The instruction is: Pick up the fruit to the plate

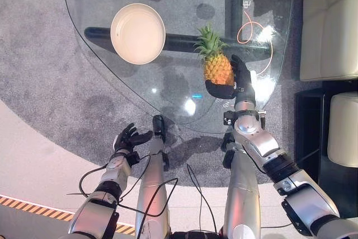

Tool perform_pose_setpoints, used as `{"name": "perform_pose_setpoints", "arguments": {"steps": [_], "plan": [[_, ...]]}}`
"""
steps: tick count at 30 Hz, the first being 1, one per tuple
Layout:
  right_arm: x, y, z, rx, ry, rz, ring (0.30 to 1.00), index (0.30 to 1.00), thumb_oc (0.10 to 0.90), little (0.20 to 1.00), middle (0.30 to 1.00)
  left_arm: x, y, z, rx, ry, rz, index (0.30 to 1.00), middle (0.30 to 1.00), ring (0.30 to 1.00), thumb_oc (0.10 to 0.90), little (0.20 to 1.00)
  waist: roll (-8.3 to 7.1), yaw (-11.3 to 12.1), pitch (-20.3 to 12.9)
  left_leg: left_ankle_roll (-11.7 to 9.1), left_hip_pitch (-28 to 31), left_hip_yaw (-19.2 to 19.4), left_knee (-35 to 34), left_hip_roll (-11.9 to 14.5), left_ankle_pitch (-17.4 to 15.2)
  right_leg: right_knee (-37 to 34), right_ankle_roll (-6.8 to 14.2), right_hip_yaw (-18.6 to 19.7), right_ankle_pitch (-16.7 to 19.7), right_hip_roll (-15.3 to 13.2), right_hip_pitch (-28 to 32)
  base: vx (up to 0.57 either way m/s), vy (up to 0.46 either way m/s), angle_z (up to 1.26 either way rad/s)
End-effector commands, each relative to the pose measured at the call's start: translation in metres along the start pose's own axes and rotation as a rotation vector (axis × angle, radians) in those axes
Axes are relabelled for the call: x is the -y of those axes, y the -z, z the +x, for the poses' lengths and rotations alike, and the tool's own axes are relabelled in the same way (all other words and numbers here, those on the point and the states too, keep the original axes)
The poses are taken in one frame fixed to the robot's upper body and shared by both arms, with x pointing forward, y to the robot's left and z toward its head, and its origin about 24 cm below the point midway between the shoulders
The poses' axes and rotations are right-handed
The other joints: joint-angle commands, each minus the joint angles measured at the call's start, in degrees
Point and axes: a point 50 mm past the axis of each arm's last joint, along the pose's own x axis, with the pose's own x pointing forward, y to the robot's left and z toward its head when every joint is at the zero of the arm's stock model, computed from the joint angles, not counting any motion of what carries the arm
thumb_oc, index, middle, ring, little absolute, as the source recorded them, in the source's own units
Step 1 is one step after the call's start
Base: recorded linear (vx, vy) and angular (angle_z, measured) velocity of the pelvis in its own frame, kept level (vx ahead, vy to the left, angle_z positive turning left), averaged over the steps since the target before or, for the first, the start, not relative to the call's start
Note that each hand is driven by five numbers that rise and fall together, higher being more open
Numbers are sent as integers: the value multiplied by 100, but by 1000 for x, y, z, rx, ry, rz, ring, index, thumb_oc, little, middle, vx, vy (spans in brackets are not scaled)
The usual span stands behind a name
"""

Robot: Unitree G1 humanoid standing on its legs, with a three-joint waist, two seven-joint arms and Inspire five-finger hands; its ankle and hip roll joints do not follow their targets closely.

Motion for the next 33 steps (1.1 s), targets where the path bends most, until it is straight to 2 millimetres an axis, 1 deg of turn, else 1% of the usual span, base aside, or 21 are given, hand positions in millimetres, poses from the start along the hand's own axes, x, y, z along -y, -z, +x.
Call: {"name": "perform_pose_setpoints", "arguments": {"steps": [1,3,4,5,6,10,14,25,30,33], "plan": [[31,-20,11,129,113,-129,900,900,800,900,900,-22,6,-4,-6,-65,41,900,900,900,800,900,111,15,-130,-101,-109,-102,572,315,-283,-590,315,-57,771,-402,-2,0,0,0],[33,-23,12,140,120,-183,900,900,800,900,900,-22,5,-4,-5,-65,42,900,900,900,800,900,107,20,-130,-100,-104,-101,575,321,-286,-585,319,-64,767,-408,7,0,0,0],[35,-25,14,155,134,-233,702,702,569,669,702,-22,4,-3,-4,-66,41,900,900,900,800,900,102,22,-130,-103,-107,-103,579,324,-287,-585,321,-67,765,-407,11,0,0,0],[37,-26,15,167,142,-293,521,521,358,458,521,-21,3,-3,-3,-66,40,900,900,900,800,900,102,24,-130,-101,-105,-107,577,328,-288,-581,325,-70,762,-410,12,0,0,0],[39,-27,17,161,142,-318,300,300,100,200,300,-21,3,-3,-3,-66,41,900,900,900,800,900,102,28,-130,-99,-105,-112,580,330,-290,-572,328,-72,759,-413,11,0,0,0],[46,-30,23,149,170,-455,300,300,100,200,300,-25,-2,-2,0,-69,17,900,900,900,800,900,107,54,-130,-98,-97,-109,584,338,-293,-564,327,-91,746,-418,27,0,0,0],[48,-28,26,126,173,-488,300,300,100,200,300,-27,-3,-1,4,-72,-19,900,900,900,800,900,113,73,-130,-94,-85,-119,568,335,-292,-565,324,-104,739,-426,40,0,0,0],[51,-20,27,84,178,-480,300,300,100,200,300,-37,-13,1,23,-127,-221,900,900,900,800,900,94,70,-130,-105,-15,-103,489,336,-281,-580,331,-124,717,-425,84,0,0,0],[52,-23,27,108,203,-467,300,300,100,200,300,-41,-23,2,67,-185,-387,900,900,900,800,900,98,53,-130,-106,30,-92,453,330,-288,-565,327,-113,681,-420,104,0,0,0],[54,-25,27,129,228,-452,300,300,100,200,300,-47,-32,2,115,-247,-479,900,900,900,800,900,103,51,-130,-111,34,-102,460,317,-297,-538,324,-102,659,-425,101,0,0,0]]}}
